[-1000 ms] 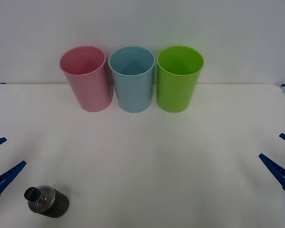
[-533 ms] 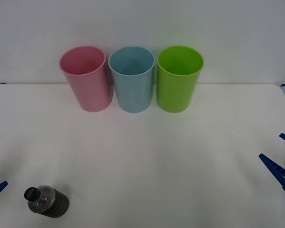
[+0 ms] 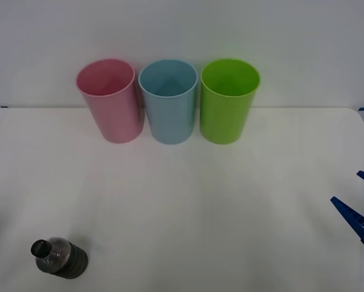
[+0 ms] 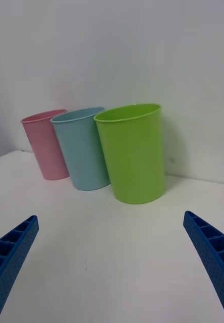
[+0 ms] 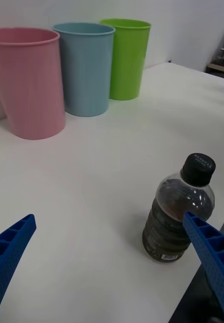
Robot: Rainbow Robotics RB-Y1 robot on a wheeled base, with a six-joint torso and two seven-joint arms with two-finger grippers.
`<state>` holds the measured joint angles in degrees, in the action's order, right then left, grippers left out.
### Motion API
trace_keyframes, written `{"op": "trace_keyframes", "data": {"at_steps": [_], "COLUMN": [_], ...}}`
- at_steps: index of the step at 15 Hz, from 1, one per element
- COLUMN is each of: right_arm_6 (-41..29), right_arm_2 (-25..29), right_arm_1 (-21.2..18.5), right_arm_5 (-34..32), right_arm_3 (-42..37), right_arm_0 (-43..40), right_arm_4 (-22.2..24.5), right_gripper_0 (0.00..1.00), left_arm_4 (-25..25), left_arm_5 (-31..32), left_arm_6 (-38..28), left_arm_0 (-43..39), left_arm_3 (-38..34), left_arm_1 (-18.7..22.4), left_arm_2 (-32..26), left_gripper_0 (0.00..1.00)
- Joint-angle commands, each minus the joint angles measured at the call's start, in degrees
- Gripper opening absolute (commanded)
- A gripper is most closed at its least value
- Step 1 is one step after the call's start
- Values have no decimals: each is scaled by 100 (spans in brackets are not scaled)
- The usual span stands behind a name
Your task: Grasp the object on the table and drop it into the matching bin: aluminum can to the light blue bin, PET bottle to the pink bin.
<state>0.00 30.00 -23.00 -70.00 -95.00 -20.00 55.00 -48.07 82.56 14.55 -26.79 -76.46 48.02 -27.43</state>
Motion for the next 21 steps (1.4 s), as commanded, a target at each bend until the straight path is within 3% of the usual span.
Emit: {"op": "trace_keyframes", "data": {"at_steps": [1, 8, 13, 18, 21], "right_arm_6": [0, 0, 0, 0, 0], "right_arm_2": [0, 0, 0, 0, 0], "right_arm_1": [0, 0, 0, 0, 0], "right_arm_5": [0, 0, 0, 0, 0], "right_arm_3": [0, 0, 0, 0, 0], "right_arm_0": [0, 0, 0, 0, 0], "right_arm_4": [0, 0, 0, 0, 0], "right_gripper_0": [100, 100, 100, 100, 100], "left_arm_4": [-159, -545, -1143, -1161, -1108], "left_arm_5": [6, 15, 129, 120, 59], "left_arm_6": [488, 883, 918, 866, 892], "left_arm_0": [104, 675, 1176, 1229, 1273], "left_arm_3": [140, 395, 712, 712, 721], "left_arm_1": [67, 67, 67, 49, -179], "left_arm_2": [396, 1213, 1451, 1811, 1820], "left_gripper_0": [100, 100, 100, 100, 100]}}
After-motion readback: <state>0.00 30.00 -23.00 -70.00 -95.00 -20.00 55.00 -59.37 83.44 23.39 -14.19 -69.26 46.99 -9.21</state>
